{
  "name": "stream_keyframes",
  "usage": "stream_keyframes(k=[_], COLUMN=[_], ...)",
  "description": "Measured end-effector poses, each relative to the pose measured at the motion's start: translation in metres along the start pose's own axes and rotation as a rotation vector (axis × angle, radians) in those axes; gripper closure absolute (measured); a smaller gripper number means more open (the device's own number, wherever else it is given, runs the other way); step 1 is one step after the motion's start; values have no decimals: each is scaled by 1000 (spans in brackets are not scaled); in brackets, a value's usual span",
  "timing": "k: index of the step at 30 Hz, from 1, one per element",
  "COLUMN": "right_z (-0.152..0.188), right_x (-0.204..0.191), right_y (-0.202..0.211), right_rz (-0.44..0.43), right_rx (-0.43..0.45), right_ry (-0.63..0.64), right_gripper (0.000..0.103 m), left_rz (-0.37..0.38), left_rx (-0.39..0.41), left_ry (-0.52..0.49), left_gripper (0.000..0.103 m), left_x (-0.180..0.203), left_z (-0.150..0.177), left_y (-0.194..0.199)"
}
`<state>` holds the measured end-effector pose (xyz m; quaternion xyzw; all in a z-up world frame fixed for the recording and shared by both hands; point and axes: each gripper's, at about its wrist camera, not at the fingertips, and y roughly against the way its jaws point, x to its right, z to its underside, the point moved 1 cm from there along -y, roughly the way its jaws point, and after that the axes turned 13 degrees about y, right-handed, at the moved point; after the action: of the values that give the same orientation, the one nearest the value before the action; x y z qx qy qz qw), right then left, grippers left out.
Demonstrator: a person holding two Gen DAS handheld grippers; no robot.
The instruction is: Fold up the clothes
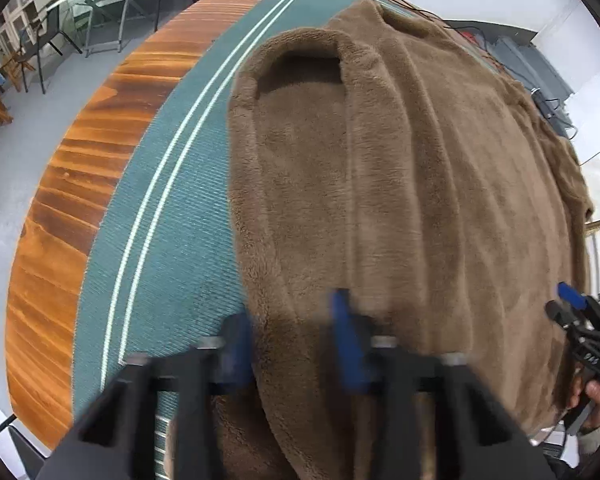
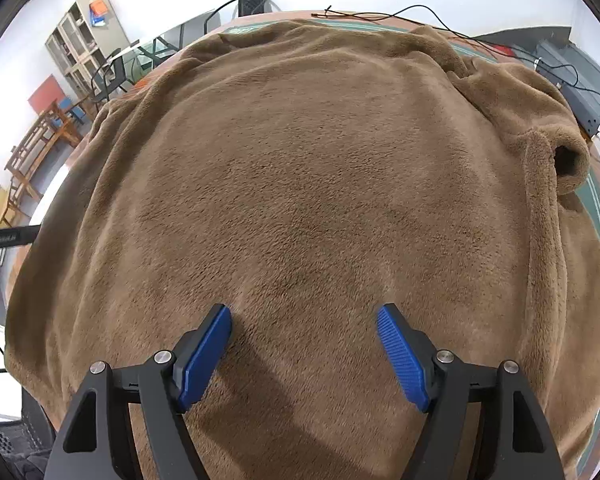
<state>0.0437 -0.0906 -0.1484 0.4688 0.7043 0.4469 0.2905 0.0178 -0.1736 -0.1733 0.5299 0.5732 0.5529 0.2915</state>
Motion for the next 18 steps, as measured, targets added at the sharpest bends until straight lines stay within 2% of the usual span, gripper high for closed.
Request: stream_keyframes(k=[2,5,11,14,17,18], right_z=[4,7,7,7,7,7], right_x=[0,0,-1,0,0,0], right_y=[2,1,-6,-7,-7,-7], right_rz=[5,12,40,46,47,48], right_rx=[3,2,-1,-5,-8,-8], right_ry=[1,-10,-11,-13,-23,-25], right_gripper=[25,25,25,25,25,25], left_rz=[-4,-51,-257,-320,-386,-402], left_rx=[6,84,335,442,506,502], left_ry=[3,-9,25,53,62,60], left_gripper=[89,92,92,92,92,91], left_x=[-1,-6,-30,-44,-56,-58], left_z=[-4,-18,-76,-100,-123,-126], left_y=[5,25,90,117,126,123])
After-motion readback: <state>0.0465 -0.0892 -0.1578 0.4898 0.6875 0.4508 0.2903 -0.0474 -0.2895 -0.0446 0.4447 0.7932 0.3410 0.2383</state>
